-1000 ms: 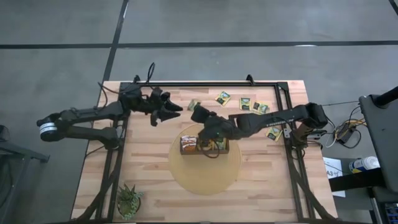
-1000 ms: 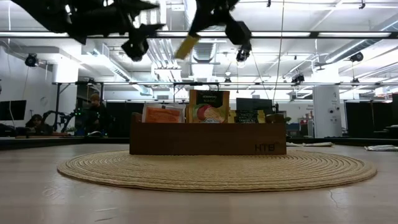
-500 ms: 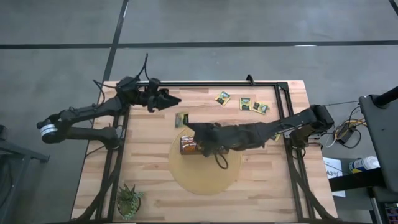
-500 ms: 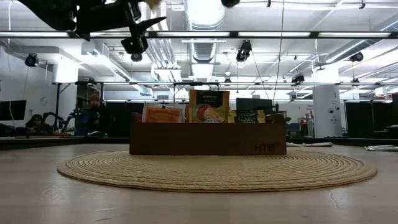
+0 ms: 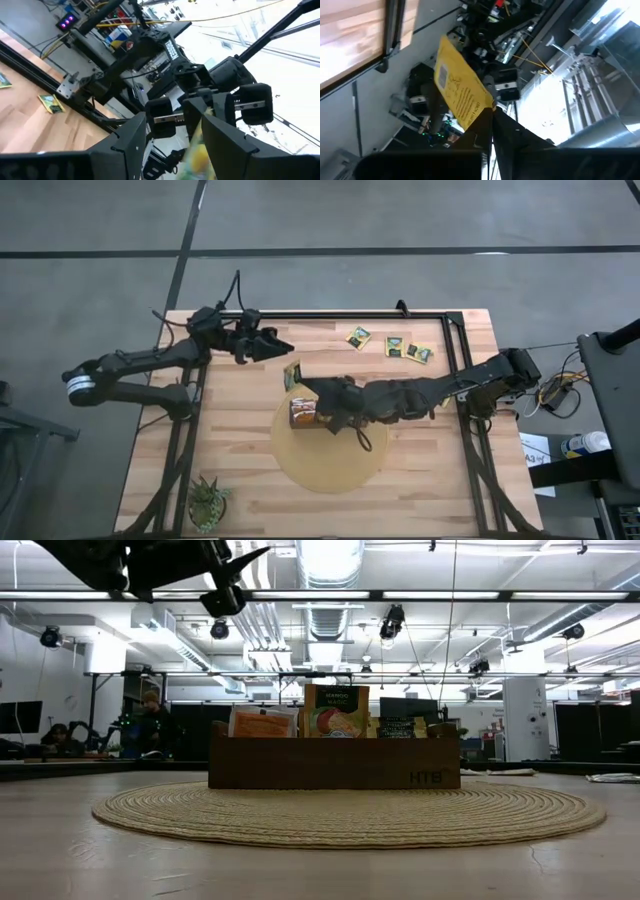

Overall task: Pick & Place Tea
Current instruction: Put the yellow tea bag into the right section of the wooden organizer

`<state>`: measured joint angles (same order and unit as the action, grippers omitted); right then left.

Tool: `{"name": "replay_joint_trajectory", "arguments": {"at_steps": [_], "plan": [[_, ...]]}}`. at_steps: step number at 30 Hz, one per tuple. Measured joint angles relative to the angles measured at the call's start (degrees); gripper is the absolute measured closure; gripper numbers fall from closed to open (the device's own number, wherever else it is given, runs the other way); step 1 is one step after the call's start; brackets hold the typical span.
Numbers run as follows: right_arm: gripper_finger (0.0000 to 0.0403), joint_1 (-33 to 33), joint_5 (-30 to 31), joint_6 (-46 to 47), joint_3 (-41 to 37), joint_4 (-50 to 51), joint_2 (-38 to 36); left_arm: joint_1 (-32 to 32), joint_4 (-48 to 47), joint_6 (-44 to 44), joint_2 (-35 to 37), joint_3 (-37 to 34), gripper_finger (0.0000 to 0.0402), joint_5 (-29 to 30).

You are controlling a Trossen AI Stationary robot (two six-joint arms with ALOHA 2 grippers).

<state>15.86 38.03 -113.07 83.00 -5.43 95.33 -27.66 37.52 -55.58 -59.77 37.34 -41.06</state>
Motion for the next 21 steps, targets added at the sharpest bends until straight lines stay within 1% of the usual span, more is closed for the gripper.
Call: {"name": "replay_joint_trajectory", "arguments": {"at_steps": [12,18,20,21], "plan": [[0.0395,-1.3,-0.5,-0.1,0.0,-0.9,0.0,4.5,1.3,1.5,-0.4,0.0,0.0216,-3.0],[0.0395,-2.0,-0.4,-0.1,0.0,-0.9,0.0,5.9,1.1,4.6,-0.4,0.0,0.0216,-4.0],[0.0395,-2.2,-0.4,0.0,0.0,-0.9,0.0,6.2,0.9,6.0,-0.4,0.0,0.0225,-4.3],[0.0395,-2.3,-0.4,0.0,0.0,-0.9,0.0,6.3,0.7,6.7,-0.4,0.0,0.0235,-4.4]]}}
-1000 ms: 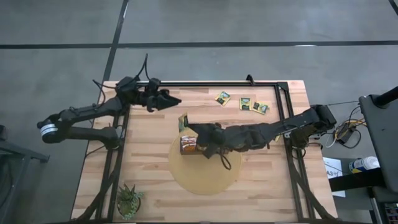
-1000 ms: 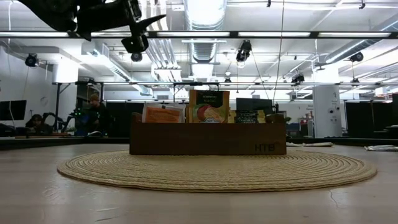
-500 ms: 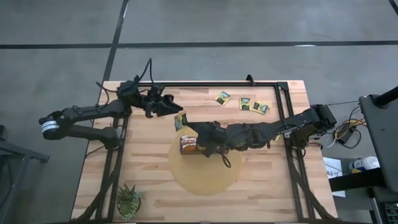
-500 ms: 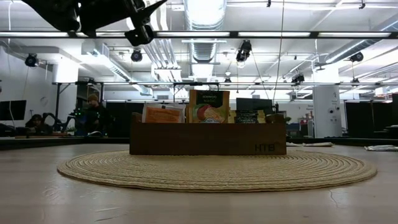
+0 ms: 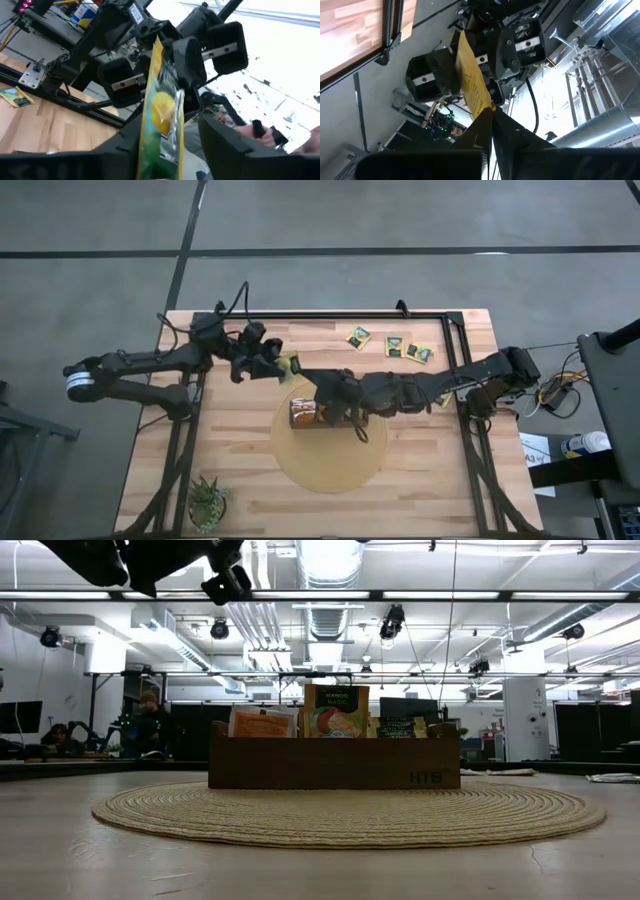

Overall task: Pick & Place Tea
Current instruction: Put the yellow tea bag into the right section of the wooden organizer

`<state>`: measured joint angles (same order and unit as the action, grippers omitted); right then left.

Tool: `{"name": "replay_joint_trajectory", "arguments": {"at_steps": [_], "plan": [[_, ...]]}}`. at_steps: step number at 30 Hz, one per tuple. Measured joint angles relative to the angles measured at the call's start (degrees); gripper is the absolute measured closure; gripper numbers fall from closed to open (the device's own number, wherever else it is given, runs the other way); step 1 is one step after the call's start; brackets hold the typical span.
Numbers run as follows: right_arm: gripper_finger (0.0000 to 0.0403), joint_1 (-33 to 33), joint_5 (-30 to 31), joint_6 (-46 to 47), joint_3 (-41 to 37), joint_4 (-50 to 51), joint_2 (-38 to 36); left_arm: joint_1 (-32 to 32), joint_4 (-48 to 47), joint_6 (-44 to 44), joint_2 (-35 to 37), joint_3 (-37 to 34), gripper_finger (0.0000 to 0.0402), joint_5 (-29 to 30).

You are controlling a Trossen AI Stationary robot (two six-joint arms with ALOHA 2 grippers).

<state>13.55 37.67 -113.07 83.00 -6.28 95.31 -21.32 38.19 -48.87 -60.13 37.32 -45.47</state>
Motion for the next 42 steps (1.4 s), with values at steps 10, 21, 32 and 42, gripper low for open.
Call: {"name": "replay_joint_trajectory", "arguments": {"at_steps": [10,21,32,42], "plan": [[0.0394,-1.0,2.2,7.1,0.0,0.0,0.0,0.2,-2.9,9.8,0.0,-0.1,0.0394,0.4],[0.0331,-2.9,9.2,27.7,1.5,3.2,-0.4,0.1,-6.6,22.6,0.1,-0.1,0.0395,7.2],[0.0176,-16.0,-22.5,83.4,3.0,25.9,-8.1,2.7,-14.0,51.4,-0.3,-0.1,0.0396,33.9],[0.0122,-28.0,-51.1,106.0,2.0,24.0,-2.3,5.3,-8.8,56.8,-0.3,-0.1,0.0396,36.8]]}}
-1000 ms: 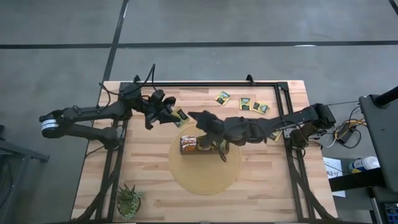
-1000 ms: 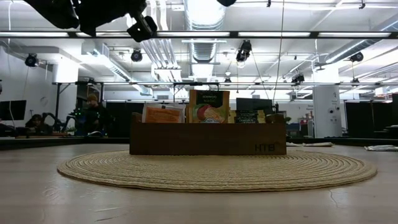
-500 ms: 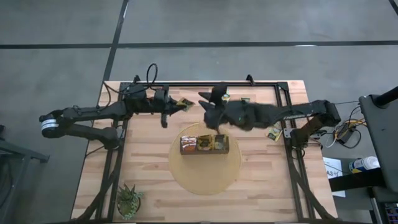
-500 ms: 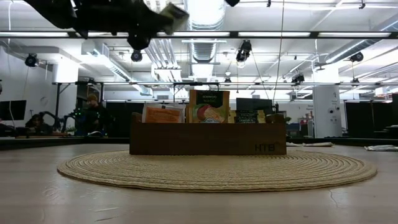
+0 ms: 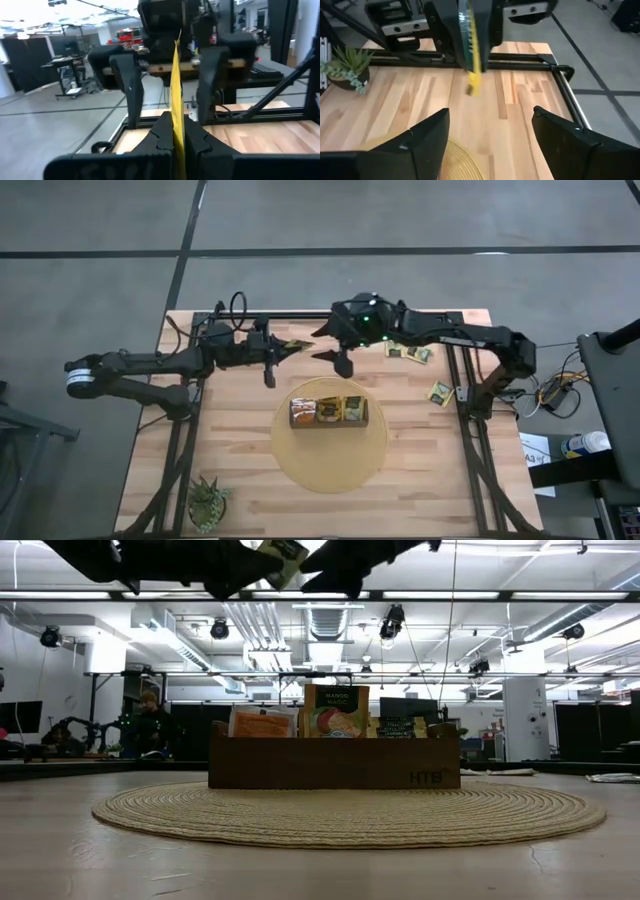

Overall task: Pick & Place Tea
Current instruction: Put the yellow tea bag into the right section of the wooden organizer

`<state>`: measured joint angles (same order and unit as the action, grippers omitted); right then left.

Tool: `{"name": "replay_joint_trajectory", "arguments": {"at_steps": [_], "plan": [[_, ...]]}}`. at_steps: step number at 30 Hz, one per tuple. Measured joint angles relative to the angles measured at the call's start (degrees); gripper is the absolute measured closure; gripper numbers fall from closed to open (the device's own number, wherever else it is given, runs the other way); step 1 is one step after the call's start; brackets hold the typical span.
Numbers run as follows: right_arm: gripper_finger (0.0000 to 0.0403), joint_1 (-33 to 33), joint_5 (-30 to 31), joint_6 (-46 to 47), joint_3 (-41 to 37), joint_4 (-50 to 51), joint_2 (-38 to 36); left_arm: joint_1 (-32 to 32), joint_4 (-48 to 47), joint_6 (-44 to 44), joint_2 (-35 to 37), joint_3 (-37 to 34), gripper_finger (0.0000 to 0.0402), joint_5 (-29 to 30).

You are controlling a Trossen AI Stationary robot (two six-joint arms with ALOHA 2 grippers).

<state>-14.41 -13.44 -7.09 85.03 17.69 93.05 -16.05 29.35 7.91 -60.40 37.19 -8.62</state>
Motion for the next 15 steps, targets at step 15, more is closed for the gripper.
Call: {"name": "replay_joint_trajectory", "arguments": {"at_steps": [15], "plan": [[0.0177,0.8,-0.6,-0.9,-0.1,-7.8,3.6,0.0,-5.7,0.1,-0.2,0.0,0.0396,1.3]]}}
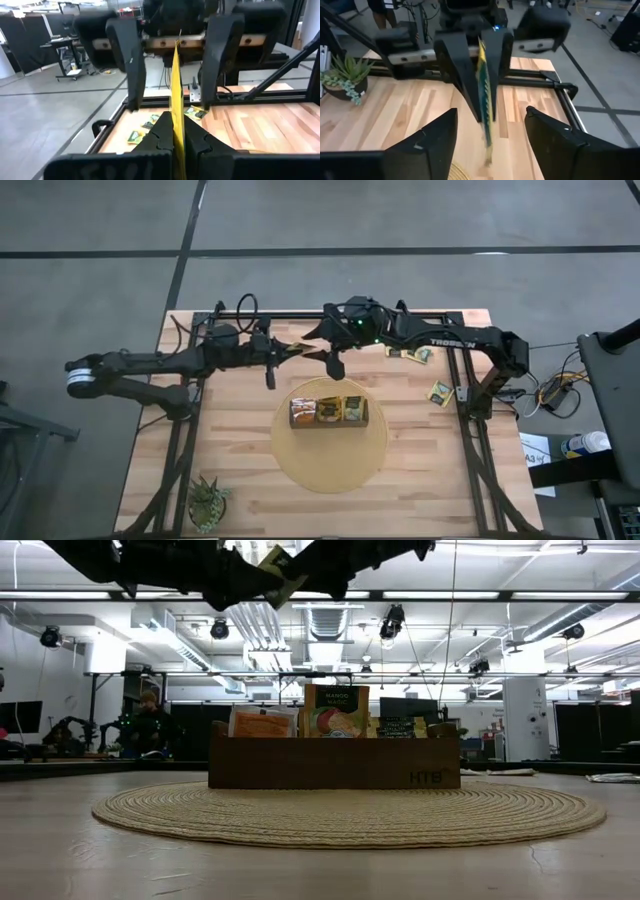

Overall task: Pick & Place Tea
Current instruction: Put the yellow tea bag into the right section of the wooden organizer

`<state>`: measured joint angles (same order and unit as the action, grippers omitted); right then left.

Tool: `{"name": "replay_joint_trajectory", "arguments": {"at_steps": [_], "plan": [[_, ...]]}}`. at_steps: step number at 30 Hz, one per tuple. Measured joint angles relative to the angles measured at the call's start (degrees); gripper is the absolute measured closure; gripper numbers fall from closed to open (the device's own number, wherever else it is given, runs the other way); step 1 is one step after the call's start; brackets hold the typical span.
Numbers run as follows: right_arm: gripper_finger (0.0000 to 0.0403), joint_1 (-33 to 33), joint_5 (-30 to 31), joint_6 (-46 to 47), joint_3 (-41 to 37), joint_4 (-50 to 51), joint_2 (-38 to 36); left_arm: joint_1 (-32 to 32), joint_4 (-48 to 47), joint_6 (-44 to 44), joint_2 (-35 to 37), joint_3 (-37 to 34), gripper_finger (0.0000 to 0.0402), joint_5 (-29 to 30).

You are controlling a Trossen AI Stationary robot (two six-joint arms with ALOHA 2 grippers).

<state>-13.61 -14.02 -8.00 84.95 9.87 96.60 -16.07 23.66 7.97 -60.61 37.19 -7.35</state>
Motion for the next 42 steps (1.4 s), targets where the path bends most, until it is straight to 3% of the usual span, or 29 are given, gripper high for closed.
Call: {"name": "replay_joint_trajectory", "arguments": {"at_steps": [6,12,14,22,26,35,39,42], "plan": [[0.0227,0.1,0.0,-1.4,0.0,0.4,-0.1,0.0,-0.2,0.0,-2.0,0.0,0.0396,0.0],[0.0362,0.1,0.1,-5.2,-0.3,2.0,-0.1,0.0,-0.2,-0.1,-4.3,1.4,0.0393,0.0],[0.0383,0.1,0.3,-5.9,-0.4,2.2,-0.1,0.0,-0.2,-0.1,-4.5,1.8,0.0386,-0.1],[0.0394,0.1,0.5,-6.5,-0.4,3.3,-0.3,0.0,-0.6,-1.1,-4.5,2.2,0.0387,-0.1],[0.0394,0.1,0.5,-7.2,-0.5,4.5,-0.5,0.0,-2.5,-1.4,-4.5,2.7,0.0369,-0.2],[0.0394,0.1,2.1,-7.4,0.1,14.6,-2.4,0.0,-4.7,-0.8,-4.4,4.1,0.0252,0.0],[0.0394,0.1,2.1,-6.7,0.1,26.2,-3.7,-0.1,-5.1,-1.5,-3.9,4.0,0.0201,1.4],[0.0394,0.4,1.7,-4.9,0.1,36.6,-4.0,-0.1,-5.5,-1.5,-3.7,4.0,0.0183,6.6]]}}
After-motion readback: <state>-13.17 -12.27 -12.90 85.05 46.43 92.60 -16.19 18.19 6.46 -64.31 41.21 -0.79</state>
